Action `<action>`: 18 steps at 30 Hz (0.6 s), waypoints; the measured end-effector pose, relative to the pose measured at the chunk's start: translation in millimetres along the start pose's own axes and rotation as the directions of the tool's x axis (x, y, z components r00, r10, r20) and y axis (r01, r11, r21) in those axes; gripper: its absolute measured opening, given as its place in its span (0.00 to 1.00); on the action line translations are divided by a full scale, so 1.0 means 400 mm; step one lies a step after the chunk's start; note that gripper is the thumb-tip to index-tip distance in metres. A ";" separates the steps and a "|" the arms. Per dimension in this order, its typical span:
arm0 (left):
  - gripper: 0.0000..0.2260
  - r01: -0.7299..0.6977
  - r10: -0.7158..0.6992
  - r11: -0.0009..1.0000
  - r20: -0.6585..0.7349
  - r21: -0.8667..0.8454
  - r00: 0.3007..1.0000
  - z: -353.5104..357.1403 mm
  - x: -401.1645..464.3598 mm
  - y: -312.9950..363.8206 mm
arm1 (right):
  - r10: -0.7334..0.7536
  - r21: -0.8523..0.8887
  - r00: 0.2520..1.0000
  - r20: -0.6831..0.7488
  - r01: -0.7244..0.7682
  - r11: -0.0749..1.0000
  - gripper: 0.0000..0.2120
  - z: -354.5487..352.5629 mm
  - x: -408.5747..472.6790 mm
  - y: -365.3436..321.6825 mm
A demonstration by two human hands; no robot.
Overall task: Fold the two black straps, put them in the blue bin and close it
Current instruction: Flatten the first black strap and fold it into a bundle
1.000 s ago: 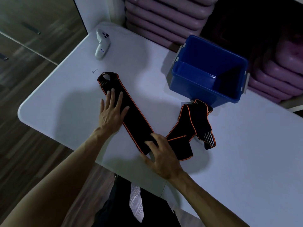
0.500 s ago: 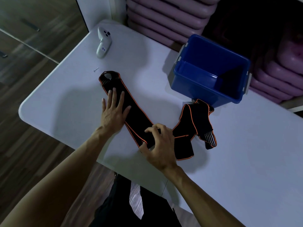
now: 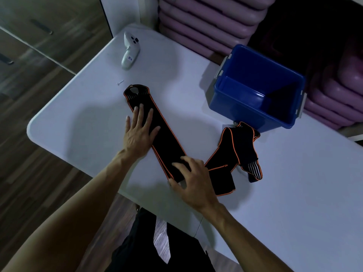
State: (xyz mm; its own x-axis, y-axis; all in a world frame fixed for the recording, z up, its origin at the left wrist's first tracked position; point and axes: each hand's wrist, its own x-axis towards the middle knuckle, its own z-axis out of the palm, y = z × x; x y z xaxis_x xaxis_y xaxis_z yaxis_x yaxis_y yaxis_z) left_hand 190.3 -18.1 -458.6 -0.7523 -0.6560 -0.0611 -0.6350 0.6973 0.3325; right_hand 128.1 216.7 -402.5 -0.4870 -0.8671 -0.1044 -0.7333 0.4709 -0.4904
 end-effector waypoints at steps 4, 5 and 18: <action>0.29 -0.019 0.019 1.000 0.008 0.007 1.000 -0.003 0.014 -0.001 | -0.032 -0.051 0.999 -0.016 0.031 0.998 0.23 0.020 -0.026 -0.008; 0.29 -0.026 0.026 1.000 0.009 0.006 1.000 -0.003 0.014 -0.003 | -0.020 -0.047 1.000 -0.018 0.019 0.999 0.24 0.023 -0.027 -0.009; 0.20 -0.284 0.261 0.952 -0.184 -0.116 0.948 -0.070 -0.140 0.070 | -0.132 0.022 0.991 0.002 0.131 0.991 0.24 0.037 -0.051 0.005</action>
State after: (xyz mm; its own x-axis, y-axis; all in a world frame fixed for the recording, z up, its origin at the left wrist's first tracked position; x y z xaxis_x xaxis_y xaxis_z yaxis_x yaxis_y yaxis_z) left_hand 219.6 30.2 -419.3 -0.8463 -0.4929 0.2019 -0.3700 0.8167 0.4429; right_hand 143.7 232.8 -414.2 -0.3854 -0.9218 -0.0407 -0.7803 0.3491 -0.5189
